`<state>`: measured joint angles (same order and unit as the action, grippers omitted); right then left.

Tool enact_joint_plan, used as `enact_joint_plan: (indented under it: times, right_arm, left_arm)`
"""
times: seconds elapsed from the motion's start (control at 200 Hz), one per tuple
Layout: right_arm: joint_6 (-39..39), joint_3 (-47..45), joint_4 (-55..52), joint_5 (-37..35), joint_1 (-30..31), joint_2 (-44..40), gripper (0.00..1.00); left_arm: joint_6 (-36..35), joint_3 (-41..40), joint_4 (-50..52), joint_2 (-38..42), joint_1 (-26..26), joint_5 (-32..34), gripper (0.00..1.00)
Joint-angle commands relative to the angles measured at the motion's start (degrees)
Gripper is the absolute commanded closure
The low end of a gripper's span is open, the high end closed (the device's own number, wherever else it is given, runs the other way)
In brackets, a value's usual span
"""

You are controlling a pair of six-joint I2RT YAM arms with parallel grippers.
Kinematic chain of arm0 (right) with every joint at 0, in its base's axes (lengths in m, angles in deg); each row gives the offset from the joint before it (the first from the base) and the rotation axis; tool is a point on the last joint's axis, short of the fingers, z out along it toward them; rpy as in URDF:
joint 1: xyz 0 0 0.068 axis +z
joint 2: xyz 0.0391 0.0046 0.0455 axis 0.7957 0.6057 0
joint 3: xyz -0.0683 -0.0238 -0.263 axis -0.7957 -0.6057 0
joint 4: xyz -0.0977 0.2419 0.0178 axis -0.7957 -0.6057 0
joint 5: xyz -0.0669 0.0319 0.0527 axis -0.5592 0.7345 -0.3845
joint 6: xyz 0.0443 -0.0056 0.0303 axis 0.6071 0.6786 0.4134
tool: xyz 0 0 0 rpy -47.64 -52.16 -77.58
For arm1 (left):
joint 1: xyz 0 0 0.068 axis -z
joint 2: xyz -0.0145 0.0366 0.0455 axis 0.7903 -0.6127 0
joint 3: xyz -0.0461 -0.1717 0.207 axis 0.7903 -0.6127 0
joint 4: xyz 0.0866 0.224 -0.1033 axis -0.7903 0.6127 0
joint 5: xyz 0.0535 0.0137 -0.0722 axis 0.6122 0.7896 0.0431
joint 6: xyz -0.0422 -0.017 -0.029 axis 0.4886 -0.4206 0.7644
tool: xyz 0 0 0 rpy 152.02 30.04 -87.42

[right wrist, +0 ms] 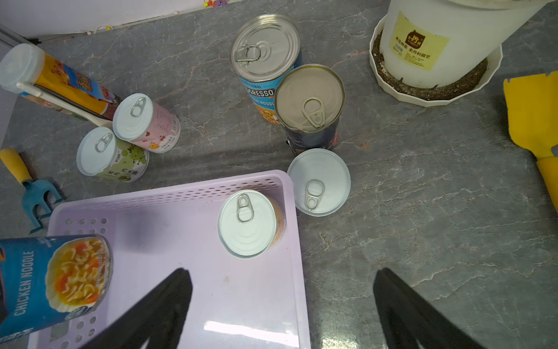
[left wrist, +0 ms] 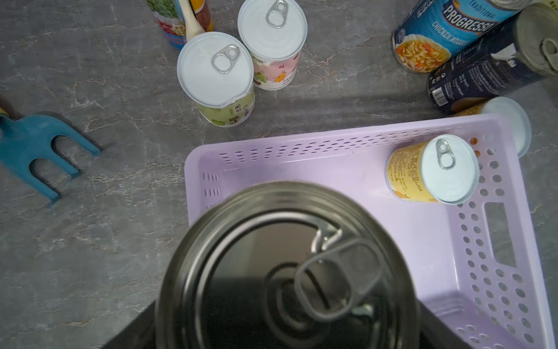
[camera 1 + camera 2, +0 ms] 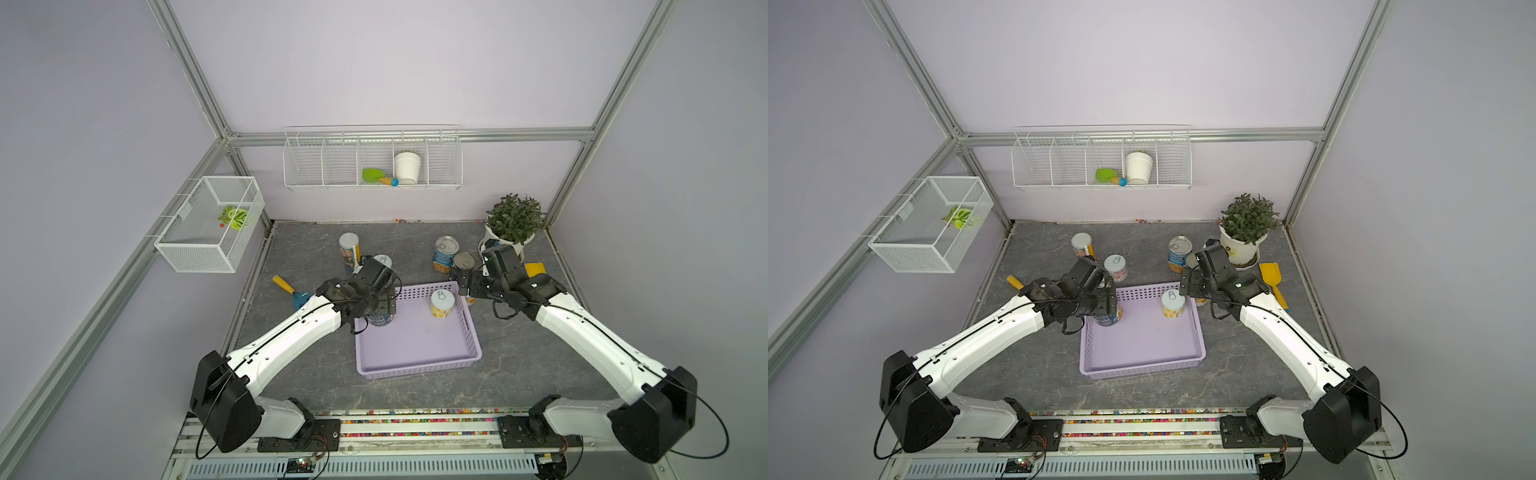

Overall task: Put the canned food in the basket
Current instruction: Place the canned food in the basket.

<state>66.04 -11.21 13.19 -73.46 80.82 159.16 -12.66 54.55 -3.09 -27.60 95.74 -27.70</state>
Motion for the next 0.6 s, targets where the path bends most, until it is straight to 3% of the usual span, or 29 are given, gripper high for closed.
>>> enact_joint_plan:
  times: [0.0, 0.17, 0.595]
  right_arm:
    - [0.9, -1.2, 0.7, -0.6, -0.3, -1.4, 0.02]
    - [0.8, -0.8, 0.7, 0.0, -0.3, -0.7, 0.02]
    - [0.8, -1.3, 1.0, -0.7, -0.5, -0.7, 0.02]
  left_arm:
    - [0.3, 1.1, -8.2, 0.2, 0.2, 0.9, 0.35]
    - [0.0, 2.3, -7.5, -3.3, 0.1, 1.7, 0.35]
    - [-0.1, 6.7, -4.7, -12.7, 0.2, 12.0, 0.34]
